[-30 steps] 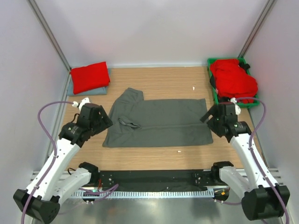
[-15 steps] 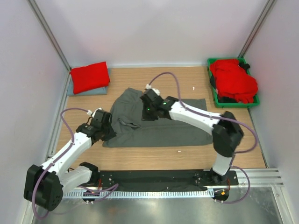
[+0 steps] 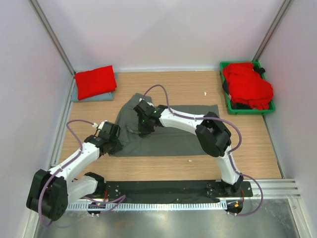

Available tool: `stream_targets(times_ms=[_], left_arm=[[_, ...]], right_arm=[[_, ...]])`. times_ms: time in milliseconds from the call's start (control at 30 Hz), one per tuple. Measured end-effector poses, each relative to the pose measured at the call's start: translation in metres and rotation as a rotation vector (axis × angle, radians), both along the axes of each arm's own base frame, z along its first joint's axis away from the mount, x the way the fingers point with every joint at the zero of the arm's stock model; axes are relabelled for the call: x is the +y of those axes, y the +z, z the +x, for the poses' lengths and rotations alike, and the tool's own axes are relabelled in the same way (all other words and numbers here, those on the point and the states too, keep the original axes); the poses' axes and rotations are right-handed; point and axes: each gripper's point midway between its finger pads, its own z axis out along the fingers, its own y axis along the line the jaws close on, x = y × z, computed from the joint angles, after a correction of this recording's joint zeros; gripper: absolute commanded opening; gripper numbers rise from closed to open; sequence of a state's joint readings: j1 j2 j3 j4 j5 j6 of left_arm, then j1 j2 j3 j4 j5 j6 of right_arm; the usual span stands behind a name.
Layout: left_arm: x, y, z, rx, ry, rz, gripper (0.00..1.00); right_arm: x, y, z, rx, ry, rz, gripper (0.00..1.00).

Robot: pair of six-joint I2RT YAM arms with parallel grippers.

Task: Fold and stack the t-shirts
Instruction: Fold the tshirt

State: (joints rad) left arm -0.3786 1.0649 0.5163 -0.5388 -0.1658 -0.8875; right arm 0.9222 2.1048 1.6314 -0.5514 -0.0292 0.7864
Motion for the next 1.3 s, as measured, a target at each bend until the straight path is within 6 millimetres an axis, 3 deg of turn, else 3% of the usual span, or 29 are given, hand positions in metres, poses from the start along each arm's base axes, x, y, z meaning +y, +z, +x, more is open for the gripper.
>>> stream_targets(times_ms=[400,567,767,933,1033,1067,1100,1133,1167,1233,1300], left_arm=[[0.002,-0.006,0.001,0.002,0.007,0.01,0.13],[0.004,-0.009,-0.001,0.006,0.012,0.021,0.13],[0.008,-0.011,-0.003,0.011,0.018,0.036,0.13],[0.009,-0.008,-0.004,0.001,0.021,0.037,0.13],[0.011,-0.006,-0.007,-0.001,0.022,0.04,0.2],[0.011,-0.005,-0.008,-0.002,0.022,0.04,0.26],[0.012,-0.003,-0.008,-0.004,0.021,0.039,0.43],[0.012,-0.001,-0.009,-0.008,0.015,0.041,0.51],[0.011,0.001,-0.009,-0.016,0.018,0.034,0.56],[0.011,0.007,-0.007,-0.036,0.022,0.024,0.63],[0.01,0.013,-0.005,-0.052,0.024,0.017,0.6]], right_arm=[[0.003,-0.024,0.0,0.031,0.003,-0.03,0.02],[0.002,-0.031,0.012,-0.006,-0.01,-0.077,0.02],[-0.015,-0.021,0.04,-0.067,-0.047,-0.144,0.01],[-0.051,0.001,0.09,-0.14,-0.144,-0.208,0.02],[-0.077,0.016,0.116,-0.18,-0.199,-0.25,0.09],[-0.087,0.021,0.123,-0.196,-0.215,-0.266,0.15],[-0.096,0.027,0.128,-0.207,-0.23,-0.278,0.21],[-0.104,0.031,0.129,-0.216,-0.235,-0.294,0.28],[-0.11,0.037,0.128,-0.23,-0.238,-0.299,0.44],[-0.121,0.052,0.118,-0.248,-0.239,-0.302,0.62],[-0.138,0.068,0.101,-0.265,-0.241,-0.293,0.64]])
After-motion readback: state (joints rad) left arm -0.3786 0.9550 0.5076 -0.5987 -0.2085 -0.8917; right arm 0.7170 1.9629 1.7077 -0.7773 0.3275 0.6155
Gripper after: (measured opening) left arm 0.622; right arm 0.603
